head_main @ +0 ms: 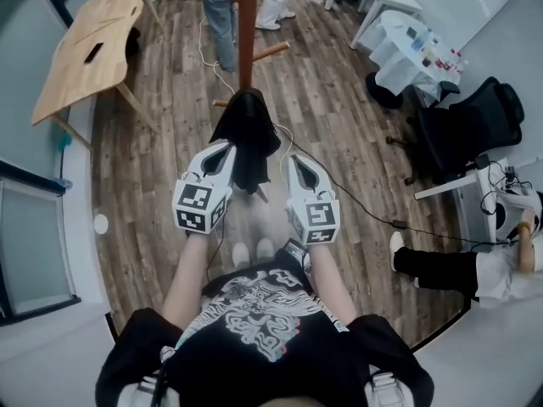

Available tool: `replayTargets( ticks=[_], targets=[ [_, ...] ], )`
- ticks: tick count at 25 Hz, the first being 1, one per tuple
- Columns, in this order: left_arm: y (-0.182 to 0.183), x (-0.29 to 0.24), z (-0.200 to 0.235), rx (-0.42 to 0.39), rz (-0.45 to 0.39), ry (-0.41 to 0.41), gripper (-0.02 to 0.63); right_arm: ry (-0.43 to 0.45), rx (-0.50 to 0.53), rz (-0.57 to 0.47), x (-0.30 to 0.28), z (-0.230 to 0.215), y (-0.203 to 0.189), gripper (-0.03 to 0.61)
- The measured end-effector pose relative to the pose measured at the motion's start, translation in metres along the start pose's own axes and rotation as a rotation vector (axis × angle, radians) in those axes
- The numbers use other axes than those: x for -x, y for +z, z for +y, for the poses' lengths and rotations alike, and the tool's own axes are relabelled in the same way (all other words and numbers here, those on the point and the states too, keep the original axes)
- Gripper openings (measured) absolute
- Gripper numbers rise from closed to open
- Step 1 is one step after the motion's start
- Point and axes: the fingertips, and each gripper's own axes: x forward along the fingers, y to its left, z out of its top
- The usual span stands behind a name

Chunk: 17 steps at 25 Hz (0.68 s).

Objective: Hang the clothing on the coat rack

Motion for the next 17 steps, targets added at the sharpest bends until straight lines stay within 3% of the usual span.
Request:
replayTargets(
  ticks=[17],
  targets=[
    [-0.006,0.007,0.001,0.010,0.009,0.043,-0.011,0.057,-0.026,0.017,-0.005,0.014,-0.010,-0.002]
  ],
)
